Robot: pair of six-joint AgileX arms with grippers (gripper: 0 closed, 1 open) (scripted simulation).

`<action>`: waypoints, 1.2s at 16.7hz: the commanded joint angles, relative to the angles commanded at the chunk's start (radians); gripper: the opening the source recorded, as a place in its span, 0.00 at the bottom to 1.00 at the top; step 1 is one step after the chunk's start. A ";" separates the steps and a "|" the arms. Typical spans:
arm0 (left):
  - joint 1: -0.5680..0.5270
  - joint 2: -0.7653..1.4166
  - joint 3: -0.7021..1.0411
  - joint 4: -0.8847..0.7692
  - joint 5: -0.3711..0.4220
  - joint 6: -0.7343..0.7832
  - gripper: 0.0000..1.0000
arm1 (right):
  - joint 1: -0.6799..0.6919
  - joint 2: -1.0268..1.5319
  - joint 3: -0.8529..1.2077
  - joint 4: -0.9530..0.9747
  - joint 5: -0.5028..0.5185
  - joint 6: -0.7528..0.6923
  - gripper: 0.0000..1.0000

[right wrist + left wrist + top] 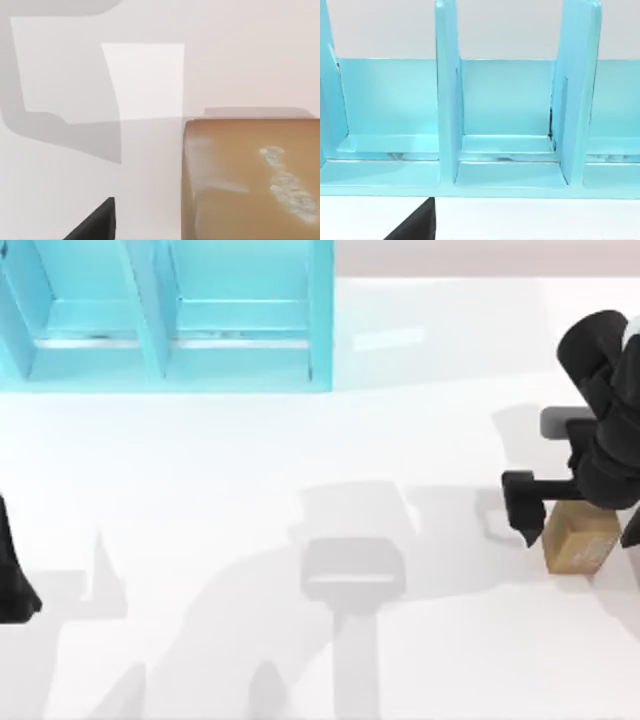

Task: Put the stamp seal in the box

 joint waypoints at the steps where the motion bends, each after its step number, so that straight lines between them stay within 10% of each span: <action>1: 0.000 0.000 0.000 0.000 0.000 0.000 1.00 | 0.000 0.000 0.000 0.000 0.000 0.000 1.00; 15: 0.000 0.000 0.000 0.000 0.000 0.000 1.00 | 0.000 0.000 0.000 0.000 0.000 0.000 0.02; 20: 0.000 0.000 0.000 0.000 0.000 0.000 1.00 | 0.000 0.000 0.000 0.000 0.000 0.000 0.00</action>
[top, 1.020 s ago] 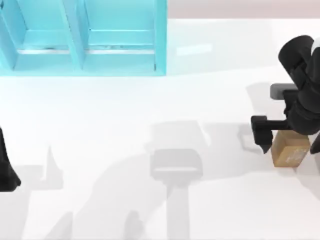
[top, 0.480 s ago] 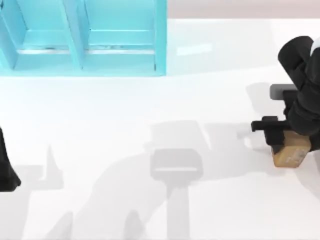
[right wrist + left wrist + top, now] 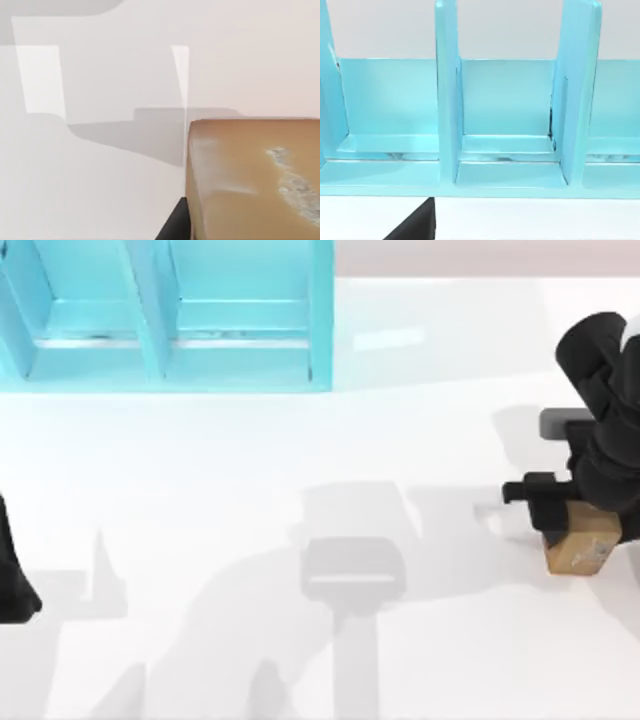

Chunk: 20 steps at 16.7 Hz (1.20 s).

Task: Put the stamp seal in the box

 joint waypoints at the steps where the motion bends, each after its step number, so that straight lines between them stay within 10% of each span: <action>1: 0.000 0.000 0.000 0.000 0.000 0.000 1.00 | 0.000 0.000 0.000 0.000 0.000 0.000 0.00; 20: 0.000 0.000 0.000 0.000 0.000 0.000 1.00 | -0.003 -0.103 0.270 -0.375 0.000 -0.002 0.00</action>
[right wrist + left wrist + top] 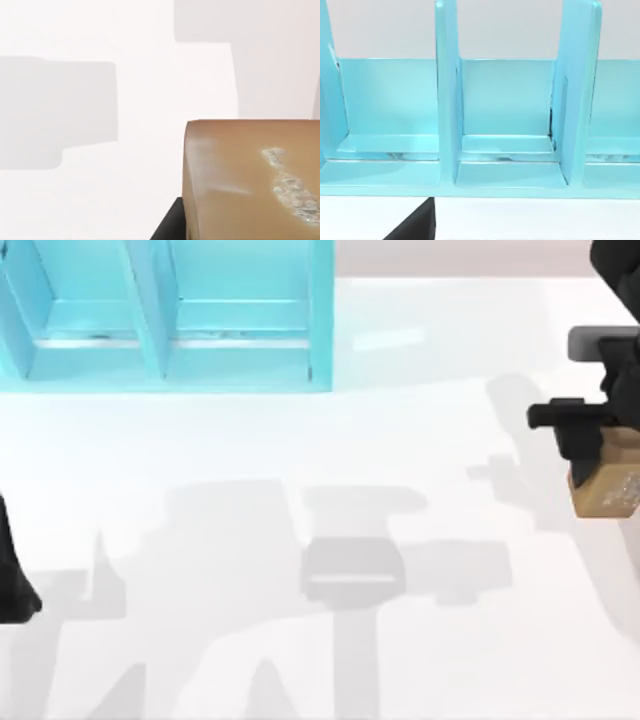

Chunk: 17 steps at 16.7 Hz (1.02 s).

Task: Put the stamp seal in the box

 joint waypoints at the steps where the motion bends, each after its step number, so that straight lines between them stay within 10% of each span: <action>1: 0.000 0.000 0.000 0.000 0.000 0.000 1.00 | -0.002 0.001 0.001 -0.001 0.000 -0.002 0.00; 17: 0.000 0.000 0.000 0.000 0.000 0.000 1.00 | -0.702 0.011 0.189 -0.173 0.005 -0.704 0.00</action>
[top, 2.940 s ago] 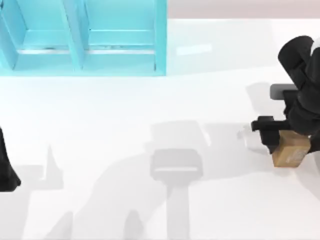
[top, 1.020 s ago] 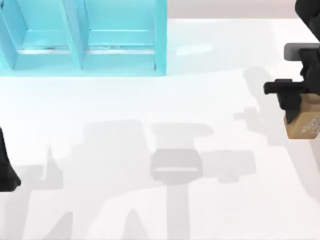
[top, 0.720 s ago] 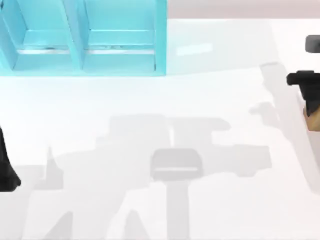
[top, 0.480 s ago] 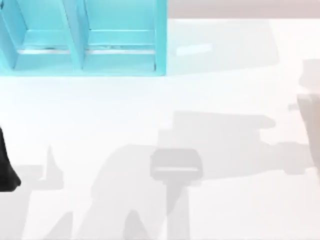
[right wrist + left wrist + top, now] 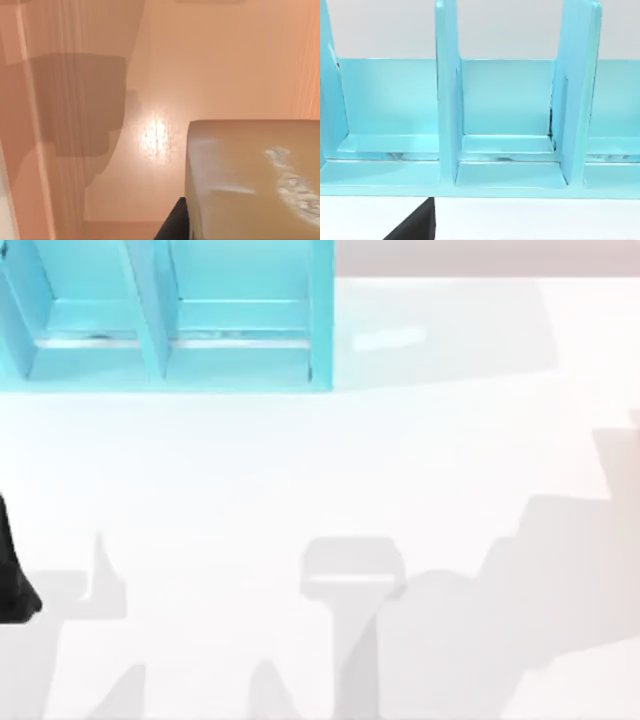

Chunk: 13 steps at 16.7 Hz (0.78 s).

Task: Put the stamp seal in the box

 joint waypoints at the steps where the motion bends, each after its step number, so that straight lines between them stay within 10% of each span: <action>1: 0.000 0.000 0.000 0.000 0.000 0.000 1.00 | 0.000 0.000 0.000 0.000 0.000 0.000 0.00; 13: 0.000 0.000 0.000 0.000 0.000 0.000 1.00 | 0.003 0.011 -0.235 0.246 0.000 0.004 0.00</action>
